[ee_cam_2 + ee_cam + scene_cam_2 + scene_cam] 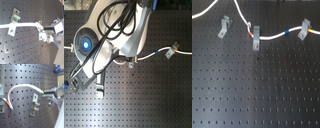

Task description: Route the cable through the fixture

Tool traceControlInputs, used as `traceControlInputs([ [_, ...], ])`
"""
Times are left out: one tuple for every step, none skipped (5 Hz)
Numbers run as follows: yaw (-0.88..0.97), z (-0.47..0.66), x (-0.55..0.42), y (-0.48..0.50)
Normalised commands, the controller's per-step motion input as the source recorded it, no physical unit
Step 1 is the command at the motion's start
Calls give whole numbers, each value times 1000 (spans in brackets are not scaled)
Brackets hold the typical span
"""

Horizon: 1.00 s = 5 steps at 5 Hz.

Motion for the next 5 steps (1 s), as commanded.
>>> traceControlInputs([
  [0,414,-446,118],
  [-111,452,-523,-49],
  [-194,413,-467,-51],
  [-334,363,-377,43],
  [-351,338,-369,110],
])
